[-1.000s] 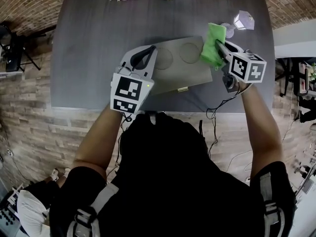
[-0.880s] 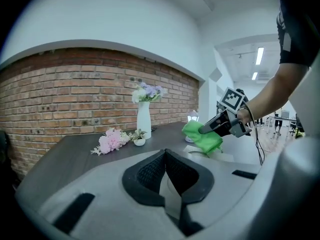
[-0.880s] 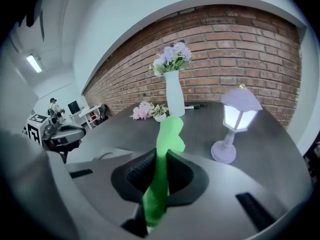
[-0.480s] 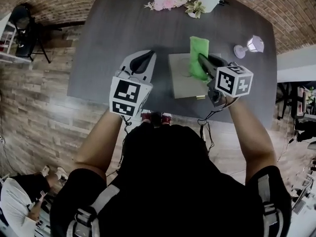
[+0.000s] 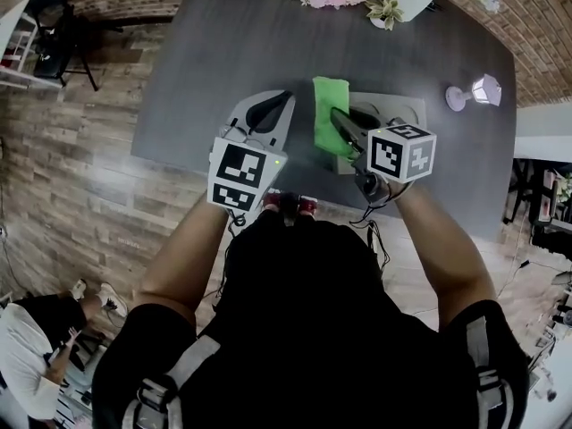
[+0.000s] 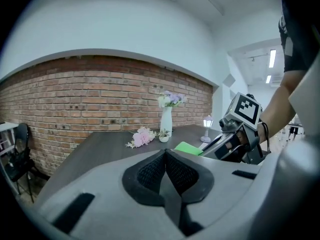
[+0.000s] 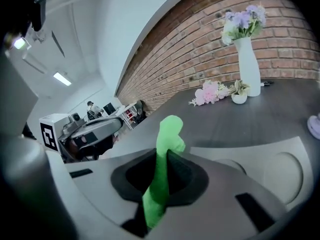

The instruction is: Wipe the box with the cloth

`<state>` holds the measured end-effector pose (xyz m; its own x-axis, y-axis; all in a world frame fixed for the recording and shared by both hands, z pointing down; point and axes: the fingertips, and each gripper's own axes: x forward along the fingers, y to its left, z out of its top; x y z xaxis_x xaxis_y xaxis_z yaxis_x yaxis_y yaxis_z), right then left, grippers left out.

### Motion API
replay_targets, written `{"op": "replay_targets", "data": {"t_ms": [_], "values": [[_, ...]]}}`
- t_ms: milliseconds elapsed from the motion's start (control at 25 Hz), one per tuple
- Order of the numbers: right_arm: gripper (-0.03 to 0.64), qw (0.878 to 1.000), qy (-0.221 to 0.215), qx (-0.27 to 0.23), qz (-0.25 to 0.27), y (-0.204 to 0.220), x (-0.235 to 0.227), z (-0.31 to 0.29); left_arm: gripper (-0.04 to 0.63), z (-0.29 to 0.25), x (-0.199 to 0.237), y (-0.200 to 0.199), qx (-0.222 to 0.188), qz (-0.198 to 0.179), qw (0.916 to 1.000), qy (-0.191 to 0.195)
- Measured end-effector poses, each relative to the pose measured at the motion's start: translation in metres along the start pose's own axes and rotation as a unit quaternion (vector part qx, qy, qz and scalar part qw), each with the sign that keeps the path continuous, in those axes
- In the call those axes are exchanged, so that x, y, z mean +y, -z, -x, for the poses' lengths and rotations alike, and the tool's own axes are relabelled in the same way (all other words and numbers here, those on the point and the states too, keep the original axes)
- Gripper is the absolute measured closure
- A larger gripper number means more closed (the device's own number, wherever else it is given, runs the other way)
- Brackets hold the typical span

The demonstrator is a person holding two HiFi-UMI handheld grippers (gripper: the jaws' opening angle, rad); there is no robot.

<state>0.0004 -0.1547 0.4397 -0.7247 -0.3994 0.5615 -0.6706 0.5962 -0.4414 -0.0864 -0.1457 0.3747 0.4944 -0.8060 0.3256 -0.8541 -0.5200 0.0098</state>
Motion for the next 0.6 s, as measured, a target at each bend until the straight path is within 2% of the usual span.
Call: {"op": "replay_targets", "data": {"t_ms": [600], "values": [[0.578, 0.998, 0.050, -0.005, -0.029, 0.015, -0.079, 0.036, 0.586, -0.037, -0.035, 0.004, 0.029, -0.018, 0.9990, 0.031]]}}
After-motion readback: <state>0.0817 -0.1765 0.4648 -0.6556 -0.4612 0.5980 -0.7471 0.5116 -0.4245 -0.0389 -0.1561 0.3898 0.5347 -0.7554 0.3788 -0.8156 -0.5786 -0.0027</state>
